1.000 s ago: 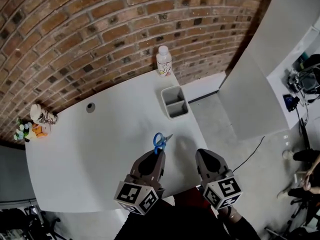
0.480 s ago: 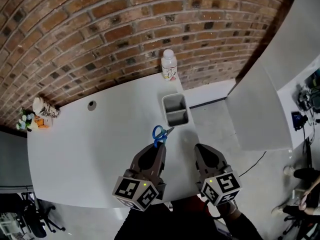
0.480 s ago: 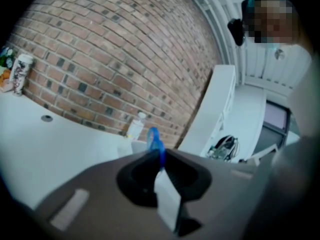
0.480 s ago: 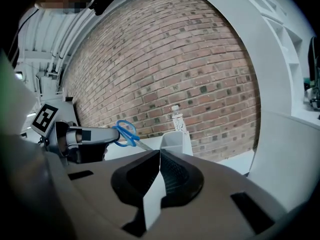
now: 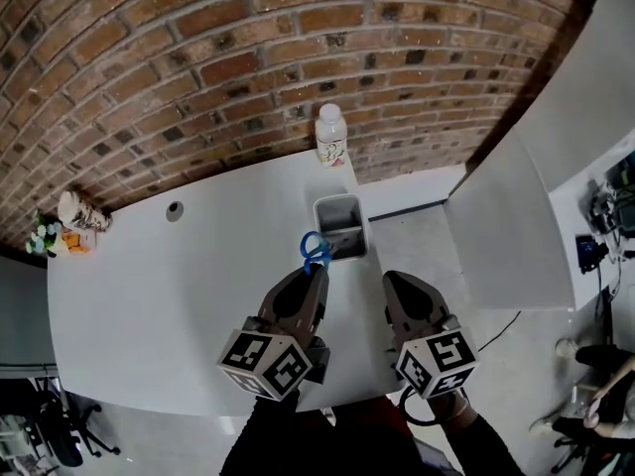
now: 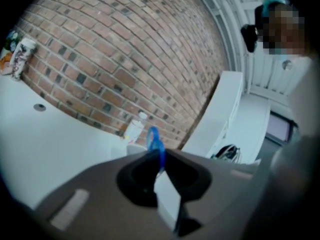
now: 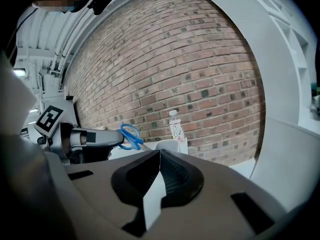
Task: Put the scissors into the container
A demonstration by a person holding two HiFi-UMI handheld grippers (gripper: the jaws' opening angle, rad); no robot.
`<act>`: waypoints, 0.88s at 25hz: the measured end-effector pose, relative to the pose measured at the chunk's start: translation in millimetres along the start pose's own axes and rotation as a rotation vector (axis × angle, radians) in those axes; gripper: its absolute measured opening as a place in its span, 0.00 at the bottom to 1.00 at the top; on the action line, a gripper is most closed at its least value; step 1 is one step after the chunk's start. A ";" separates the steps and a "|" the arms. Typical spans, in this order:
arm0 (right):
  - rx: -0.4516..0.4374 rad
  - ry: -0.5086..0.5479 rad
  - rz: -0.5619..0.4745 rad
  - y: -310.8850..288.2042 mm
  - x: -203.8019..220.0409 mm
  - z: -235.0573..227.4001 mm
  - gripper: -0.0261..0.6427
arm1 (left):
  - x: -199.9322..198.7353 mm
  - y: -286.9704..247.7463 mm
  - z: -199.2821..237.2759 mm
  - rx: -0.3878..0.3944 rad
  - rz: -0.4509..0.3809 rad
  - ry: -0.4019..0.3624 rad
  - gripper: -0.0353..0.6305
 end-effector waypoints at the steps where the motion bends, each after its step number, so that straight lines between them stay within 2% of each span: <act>1: 0.001 -0.002 0.005 -2.0 -0.4 -1.5 0.05 | 1.5 -2.5 1.6 0.000 0.004 0.010 0.10; 7: 0.005 0.004 0.046 -14.3 3.3 -8.7 0.05 | 12.2 -16.9 9.8 0.001 0.034 0.034 0.10; 22: -0.009 0.005 0.121 -36.3 30.3 -11.5 0.05 | 36.4 -36.6 18.3 0.015 0.091 0.042 0.10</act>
Point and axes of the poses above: the fingertips, and each gripper's own axes: y backward along the fingers, z to its left, x out of its underside, the point moved 6 cm from there along y, backward along the fingers, and after that the axes turned 14 degrees about -y, right-handed, at the moved point
